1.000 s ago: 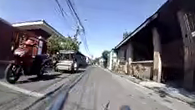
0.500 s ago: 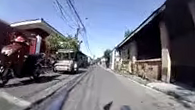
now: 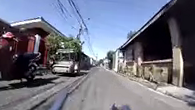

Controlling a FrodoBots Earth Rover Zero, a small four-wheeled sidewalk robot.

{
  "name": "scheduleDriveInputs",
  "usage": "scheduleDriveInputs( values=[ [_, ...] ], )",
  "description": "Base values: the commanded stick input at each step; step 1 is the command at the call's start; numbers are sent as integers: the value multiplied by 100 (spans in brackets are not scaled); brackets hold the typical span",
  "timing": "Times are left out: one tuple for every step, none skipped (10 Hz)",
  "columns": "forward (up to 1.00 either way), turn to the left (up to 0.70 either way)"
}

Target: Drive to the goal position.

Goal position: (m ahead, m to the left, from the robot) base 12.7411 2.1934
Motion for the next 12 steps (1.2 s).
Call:
scheduleDriveInputs(
  values=[
    [100, -40],
    [100, -40],
    [100, -40],
    [100, -40],
    [100, -40],
    [100, -23],
    [100, 0],
    [100, 0],
    [100, 0],
    [100, 0],
    [100, 0],
    [100, 0]
  ],
)
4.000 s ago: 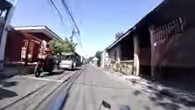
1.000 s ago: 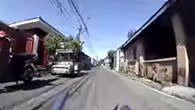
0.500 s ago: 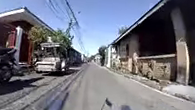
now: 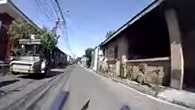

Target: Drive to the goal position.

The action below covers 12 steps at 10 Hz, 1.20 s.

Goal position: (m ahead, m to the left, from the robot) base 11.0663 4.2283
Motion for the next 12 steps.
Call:
scheduleDriveInputs(
  values=[
    [100, 0],
    [100, 0],
    [100, 0],
    [100, 0],
    [100, 0],
    [100, 9],
    [100, 37],
    [100, 40],
    [100, 40],
    [100, 0],
    [100, 0],
    [100, 0]
  ],
)
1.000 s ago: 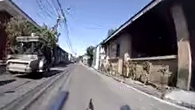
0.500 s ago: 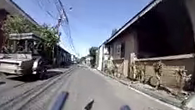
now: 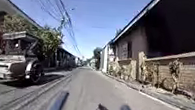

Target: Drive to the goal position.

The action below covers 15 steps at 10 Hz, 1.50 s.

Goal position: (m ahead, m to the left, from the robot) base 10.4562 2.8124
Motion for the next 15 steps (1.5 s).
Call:
scheduleDriveInputs(
  values=[
    [100, 0],
    [100, 0],
    [100, 0],
    [100, 0],
    [100, 0],
    [100, 0],
    [100, 0],
    [100, 0],
    [100, 0],
    [100, 0],
    [100, 0],
    [100, 0],
    [100, 0],
    [100, 0],
    [100, 0]
  ],
)
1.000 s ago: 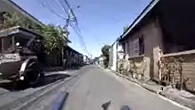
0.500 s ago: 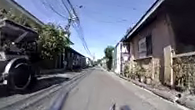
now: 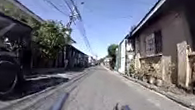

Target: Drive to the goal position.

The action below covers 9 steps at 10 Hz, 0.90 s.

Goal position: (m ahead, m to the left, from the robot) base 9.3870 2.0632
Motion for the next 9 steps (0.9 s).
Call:
scheduleDriveInputs(
  values=[
    [100, 0],
    [100, 0],
    [100, 0],
    [100, 0],
    [100, 0],
    [100, 0],
    [100, 0],
    [100, 0],
    [100, 0]
  ],
)
